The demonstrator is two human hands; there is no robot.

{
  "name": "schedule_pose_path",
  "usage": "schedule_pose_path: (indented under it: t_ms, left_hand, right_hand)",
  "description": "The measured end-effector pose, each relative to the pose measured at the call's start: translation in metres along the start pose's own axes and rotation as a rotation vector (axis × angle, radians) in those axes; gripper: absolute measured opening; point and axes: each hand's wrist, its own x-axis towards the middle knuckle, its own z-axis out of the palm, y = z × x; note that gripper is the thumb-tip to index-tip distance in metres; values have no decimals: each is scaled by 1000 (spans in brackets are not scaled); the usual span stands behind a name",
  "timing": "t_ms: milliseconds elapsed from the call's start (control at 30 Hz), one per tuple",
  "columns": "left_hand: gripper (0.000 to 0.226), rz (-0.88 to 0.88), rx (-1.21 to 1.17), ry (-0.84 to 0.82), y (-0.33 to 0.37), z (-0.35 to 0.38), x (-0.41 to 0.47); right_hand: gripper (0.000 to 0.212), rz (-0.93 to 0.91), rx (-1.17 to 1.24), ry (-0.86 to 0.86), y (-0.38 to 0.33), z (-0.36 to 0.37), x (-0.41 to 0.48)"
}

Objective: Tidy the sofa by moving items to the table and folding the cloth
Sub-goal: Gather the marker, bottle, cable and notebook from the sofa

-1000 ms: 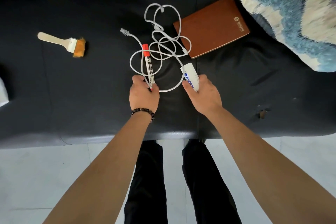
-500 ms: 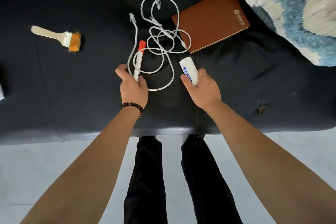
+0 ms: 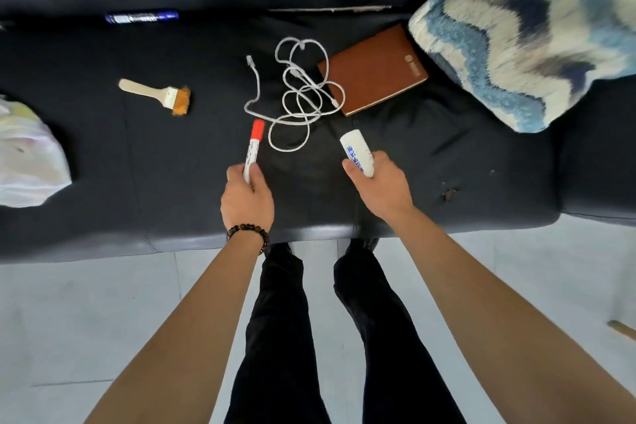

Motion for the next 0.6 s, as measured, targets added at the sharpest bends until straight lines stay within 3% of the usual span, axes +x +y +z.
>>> schedule_pose_path:
  t_ms: [333,467,600]
  left_hand:
    - [19,409,-406,43,108,-217,-162]
    - [3,523,-497,-76,133,-265,-204]
    - [19,680,-451,-291,156,-271,-225]
  right_hand:
    - [46,-106,503,326,-80,-162,-239]
    - [43,-105,561,496,-79,-202,-341]
    - [44,28,639,761,-49,-210,-419]
